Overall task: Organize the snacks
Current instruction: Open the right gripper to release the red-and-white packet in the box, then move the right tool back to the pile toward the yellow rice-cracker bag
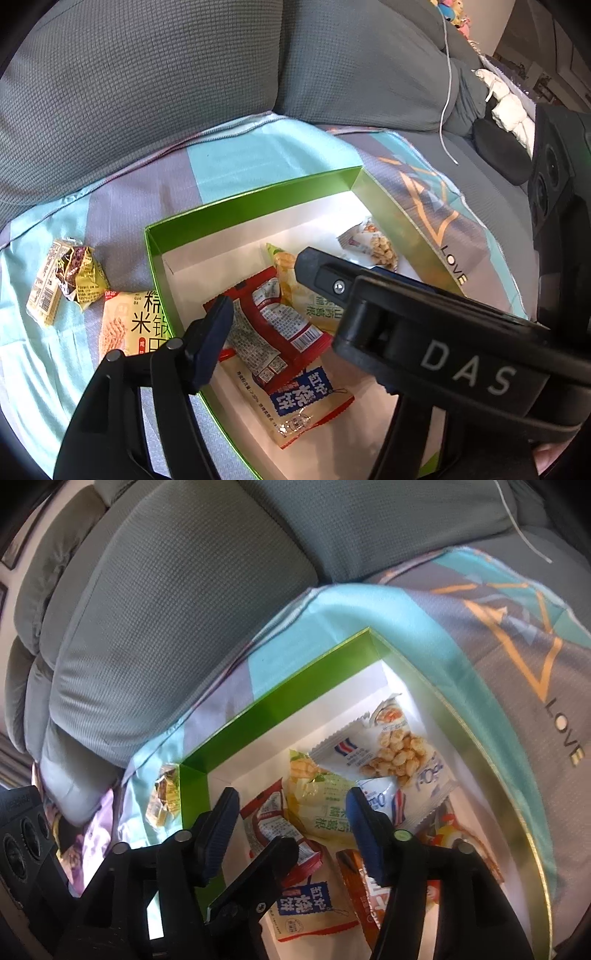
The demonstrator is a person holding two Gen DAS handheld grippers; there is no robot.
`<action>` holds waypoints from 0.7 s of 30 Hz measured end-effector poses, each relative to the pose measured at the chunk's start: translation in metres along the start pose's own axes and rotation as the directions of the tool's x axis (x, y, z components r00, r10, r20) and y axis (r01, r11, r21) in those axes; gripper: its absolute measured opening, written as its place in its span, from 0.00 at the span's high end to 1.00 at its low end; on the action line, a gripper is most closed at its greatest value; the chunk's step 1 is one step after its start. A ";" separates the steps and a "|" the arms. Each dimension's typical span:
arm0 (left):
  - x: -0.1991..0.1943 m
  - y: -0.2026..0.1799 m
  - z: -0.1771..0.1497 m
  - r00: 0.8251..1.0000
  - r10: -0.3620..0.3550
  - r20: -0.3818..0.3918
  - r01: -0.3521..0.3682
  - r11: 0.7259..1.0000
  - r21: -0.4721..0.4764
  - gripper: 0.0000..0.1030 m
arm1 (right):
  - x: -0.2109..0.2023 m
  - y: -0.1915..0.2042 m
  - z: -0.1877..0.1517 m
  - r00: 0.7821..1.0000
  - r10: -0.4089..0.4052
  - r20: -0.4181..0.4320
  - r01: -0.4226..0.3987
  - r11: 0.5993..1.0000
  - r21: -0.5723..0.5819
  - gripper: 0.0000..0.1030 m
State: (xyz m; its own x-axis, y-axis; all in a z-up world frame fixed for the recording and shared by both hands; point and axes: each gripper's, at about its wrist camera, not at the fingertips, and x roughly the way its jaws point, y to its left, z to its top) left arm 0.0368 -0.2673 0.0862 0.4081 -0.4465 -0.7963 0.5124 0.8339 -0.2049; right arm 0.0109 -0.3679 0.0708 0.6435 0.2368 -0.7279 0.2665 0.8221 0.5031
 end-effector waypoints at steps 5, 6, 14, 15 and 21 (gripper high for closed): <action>-0.011 0.000 0.000 0.999 0.009 0.030 -0.009 1.000 0.011 0.30 | -0.011 0.006 0.000 0.999 -0.028 0.040 0.029 0.999 -0.028 0.36; -0.013 0.000 0.001 0.999 0.014 0.038 -0.015 1.000 0.011 0.27 | -0.013 0.007 0.000 0.999 -0.028 0.045 0.029 0.999 -0.031 0.31; -0.024 0.009 0.001 0.997 0.017 0.073 -0.016 1.000 -0.017 0.22 | -0.027 0.012 -0.002 0.995 -0.007 0.095 0.012 0.998 -0.059 0.19; -0.025 0.011 0.001 0.997 0.016 0.076 -0.014 1.000 -0.022 0.22 | -0.028 0.014 -0.002 0.995 -0.008 0.101 0.015 0.998 -0.064 0.19; -0.037 0.022 -0.001 0.996 -0.037 0.081 0.042 0.997 -0.061 0.17 | -0.036 0.017 -0.003 0.992 -0.011 0.127 0.020 0.997 -0.069 0.19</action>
State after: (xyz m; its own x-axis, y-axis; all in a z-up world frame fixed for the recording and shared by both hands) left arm 0.0322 -0.2323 0.1107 0.4489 -0.5022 -0.7391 0.4824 0.8324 -0.2726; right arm -0.0098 -0.3606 0.1041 0.7264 0.1598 -0.6684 0.2292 0.8606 0.4548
